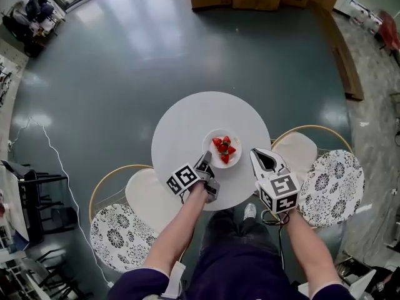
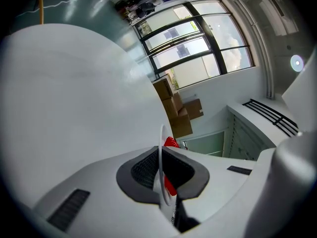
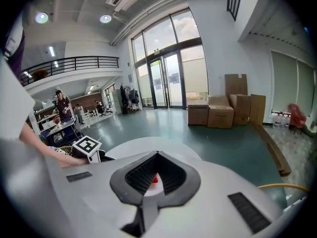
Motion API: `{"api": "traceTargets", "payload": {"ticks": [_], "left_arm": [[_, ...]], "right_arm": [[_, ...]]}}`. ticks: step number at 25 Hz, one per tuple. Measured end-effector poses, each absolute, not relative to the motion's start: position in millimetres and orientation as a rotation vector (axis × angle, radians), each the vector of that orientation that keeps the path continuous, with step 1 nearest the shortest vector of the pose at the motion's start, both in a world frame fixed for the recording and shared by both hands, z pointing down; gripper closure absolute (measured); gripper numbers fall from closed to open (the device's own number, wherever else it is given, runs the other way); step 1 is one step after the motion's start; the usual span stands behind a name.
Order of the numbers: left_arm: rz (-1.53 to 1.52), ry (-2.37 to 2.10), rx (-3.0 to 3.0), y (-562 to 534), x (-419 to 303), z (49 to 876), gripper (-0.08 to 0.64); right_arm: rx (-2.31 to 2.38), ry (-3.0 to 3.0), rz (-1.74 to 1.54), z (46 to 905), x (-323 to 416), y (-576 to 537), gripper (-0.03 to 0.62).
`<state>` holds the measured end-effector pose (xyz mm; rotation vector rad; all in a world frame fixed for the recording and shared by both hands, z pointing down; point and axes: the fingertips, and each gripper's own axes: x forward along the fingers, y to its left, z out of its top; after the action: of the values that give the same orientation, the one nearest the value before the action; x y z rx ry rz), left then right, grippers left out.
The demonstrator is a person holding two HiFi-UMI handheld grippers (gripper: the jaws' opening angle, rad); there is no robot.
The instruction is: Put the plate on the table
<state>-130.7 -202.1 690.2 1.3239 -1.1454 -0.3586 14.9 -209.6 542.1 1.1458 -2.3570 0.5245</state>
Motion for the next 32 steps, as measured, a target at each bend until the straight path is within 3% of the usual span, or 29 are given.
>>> {"api": "traceTargets", "payload": {"ticks": [20, 32], "left_arm": [[-0.262, -1.181, 1.335, -207, -121, 701, 0.543], [-0.037, -1.278, 1.451, -209, -118, 703, 0.537]], "right_arm": [[1.234, -2.341, 0.553, 537, 39, -202, 0.588], [1.257, -2.336, 0.568, 537, 49, -200, 0.588]]}}
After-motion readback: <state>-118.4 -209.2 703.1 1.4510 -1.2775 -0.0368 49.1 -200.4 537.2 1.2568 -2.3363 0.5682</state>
